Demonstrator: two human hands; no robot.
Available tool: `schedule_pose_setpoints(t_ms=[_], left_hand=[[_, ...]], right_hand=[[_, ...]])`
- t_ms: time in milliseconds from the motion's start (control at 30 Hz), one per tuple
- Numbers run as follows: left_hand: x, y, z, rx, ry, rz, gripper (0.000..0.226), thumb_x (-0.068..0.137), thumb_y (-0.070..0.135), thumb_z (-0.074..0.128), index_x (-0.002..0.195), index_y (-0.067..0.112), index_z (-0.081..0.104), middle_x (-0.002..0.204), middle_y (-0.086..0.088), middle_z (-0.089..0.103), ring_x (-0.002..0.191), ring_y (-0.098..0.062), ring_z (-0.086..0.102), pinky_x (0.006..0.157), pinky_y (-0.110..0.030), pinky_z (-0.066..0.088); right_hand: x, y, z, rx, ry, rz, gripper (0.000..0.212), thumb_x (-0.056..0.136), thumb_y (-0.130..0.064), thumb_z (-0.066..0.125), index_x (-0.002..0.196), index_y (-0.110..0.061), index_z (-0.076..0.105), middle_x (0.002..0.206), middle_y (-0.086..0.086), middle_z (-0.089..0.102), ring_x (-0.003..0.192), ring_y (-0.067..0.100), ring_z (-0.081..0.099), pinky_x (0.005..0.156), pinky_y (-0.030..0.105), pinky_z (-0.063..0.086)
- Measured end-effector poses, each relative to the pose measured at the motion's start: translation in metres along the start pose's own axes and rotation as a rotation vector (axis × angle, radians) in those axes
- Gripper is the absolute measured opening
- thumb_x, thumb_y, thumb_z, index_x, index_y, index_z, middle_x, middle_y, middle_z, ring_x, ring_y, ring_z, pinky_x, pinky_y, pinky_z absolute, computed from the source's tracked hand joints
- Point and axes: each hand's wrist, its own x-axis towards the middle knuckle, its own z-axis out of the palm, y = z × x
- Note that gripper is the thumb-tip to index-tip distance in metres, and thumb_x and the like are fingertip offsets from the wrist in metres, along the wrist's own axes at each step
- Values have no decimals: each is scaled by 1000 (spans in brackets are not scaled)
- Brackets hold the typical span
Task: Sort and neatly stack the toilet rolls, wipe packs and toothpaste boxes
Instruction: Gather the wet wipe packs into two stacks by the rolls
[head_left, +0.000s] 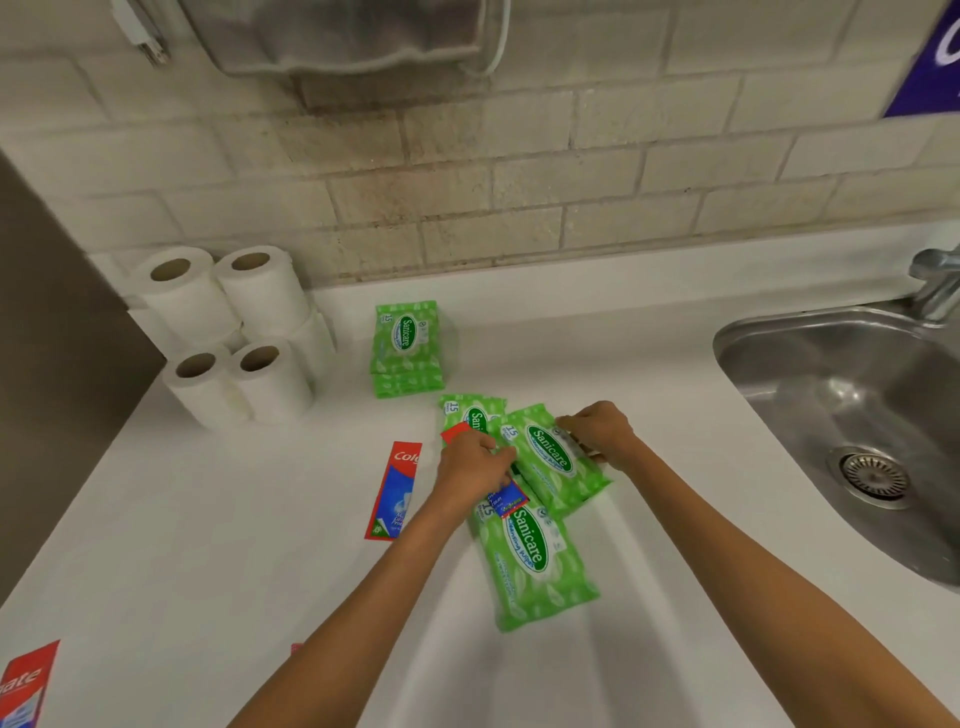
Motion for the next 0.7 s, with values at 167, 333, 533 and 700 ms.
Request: schedule_pose_setpoints(t_ms=[167,333,533,700], left_hand=[[-2,8,20,62,-70,-14,33,88,18,60,60,12,45,62,-8,58,69,-29,62,83,-44,55],[0,11,31,72,-36,-56,32,85,23,63,63,12,43,62,-4,51,67,-24,54,68,-32,47],[0,22,48,-16,7,-64,23,82,29,66,86,11,53,84,-6,59,87,-25,60,76,-35,50],[9,34,43,-156,62,-46,48,85,20,65,125,5,44,122,-13,58,110,-29,59,89,-35,50]], right_hand=[[4,3,1,-4,1,23,37,84,-25,63,53,-11,49,54,5,51,55,21,48,57,27,39],[5,6,1,29,2,39,42,85,-23,64,50,-11,44,50,5,44,46,18,39,47,24,30],[0,6,-1,142,-47,77,27,82,-18,66,62,-5,53,60,9,46,53,22,42,53,28,34],[-7,0,-12,453,-87,77,8,84,-11,65,78,-6,63,76,12,57,59,19,51,56,24,39]])
